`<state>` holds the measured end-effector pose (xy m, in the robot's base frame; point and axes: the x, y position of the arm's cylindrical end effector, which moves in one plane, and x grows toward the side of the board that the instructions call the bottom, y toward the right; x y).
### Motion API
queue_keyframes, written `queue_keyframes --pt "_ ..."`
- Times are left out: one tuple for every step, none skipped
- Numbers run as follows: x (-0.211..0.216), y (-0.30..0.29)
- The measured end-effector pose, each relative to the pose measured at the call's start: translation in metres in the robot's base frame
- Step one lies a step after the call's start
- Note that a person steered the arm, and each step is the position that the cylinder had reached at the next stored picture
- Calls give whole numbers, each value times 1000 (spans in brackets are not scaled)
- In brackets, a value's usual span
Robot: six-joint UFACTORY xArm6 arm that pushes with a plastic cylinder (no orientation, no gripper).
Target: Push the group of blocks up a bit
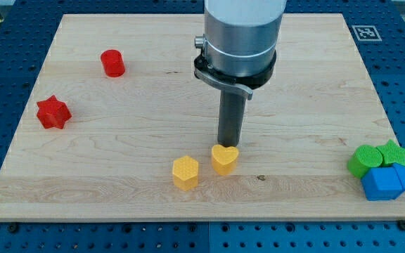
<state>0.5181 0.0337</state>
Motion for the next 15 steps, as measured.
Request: queue_keyframes --pt "18 0" --pt "35 0" --pt "38 0" --pt "18 -2" --pt "-12 -1" --pt "-35 14" --pt "-63 64" --pt "-80 144" --pt "-78 237" --pt "-42 305" --pt "-39 312" --pt "-40 312" --pt "-38 312" --pt "-38 312" --pt "-29 311"
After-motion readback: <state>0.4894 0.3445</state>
